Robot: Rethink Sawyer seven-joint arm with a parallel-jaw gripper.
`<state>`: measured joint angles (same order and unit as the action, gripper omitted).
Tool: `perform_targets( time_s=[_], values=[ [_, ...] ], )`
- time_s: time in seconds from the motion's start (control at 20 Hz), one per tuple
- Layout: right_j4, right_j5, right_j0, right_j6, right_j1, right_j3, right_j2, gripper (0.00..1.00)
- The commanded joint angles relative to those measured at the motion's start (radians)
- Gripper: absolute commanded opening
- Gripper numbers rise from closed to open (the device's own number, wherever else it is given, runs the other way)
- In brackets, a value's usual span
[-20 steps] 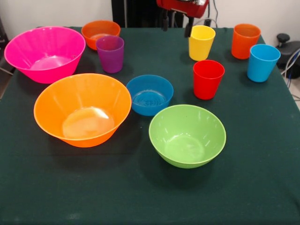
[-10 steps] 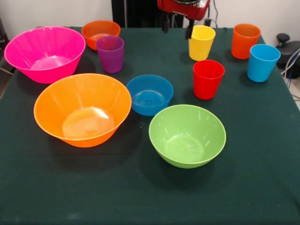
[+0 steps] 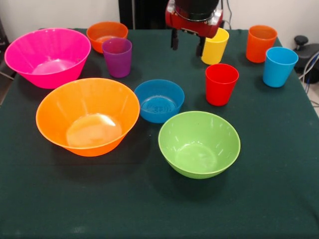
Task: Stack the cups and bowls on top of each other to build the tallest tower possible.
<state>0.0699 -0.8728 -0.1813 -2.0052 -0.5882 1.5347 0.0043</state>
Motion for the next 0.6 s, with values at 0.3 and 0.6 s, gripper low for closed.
perform_targets(
  time_s=[0.3, 0.6],
  values=[
    [0.020, -0.150, -0.018, 0.049, 0.097, -0.156, 0.099, 1.00],
    [0.017, -0.152, -0.017, 0.050, 0.090, -0.143, 0.100, 1.00]
  ],
)
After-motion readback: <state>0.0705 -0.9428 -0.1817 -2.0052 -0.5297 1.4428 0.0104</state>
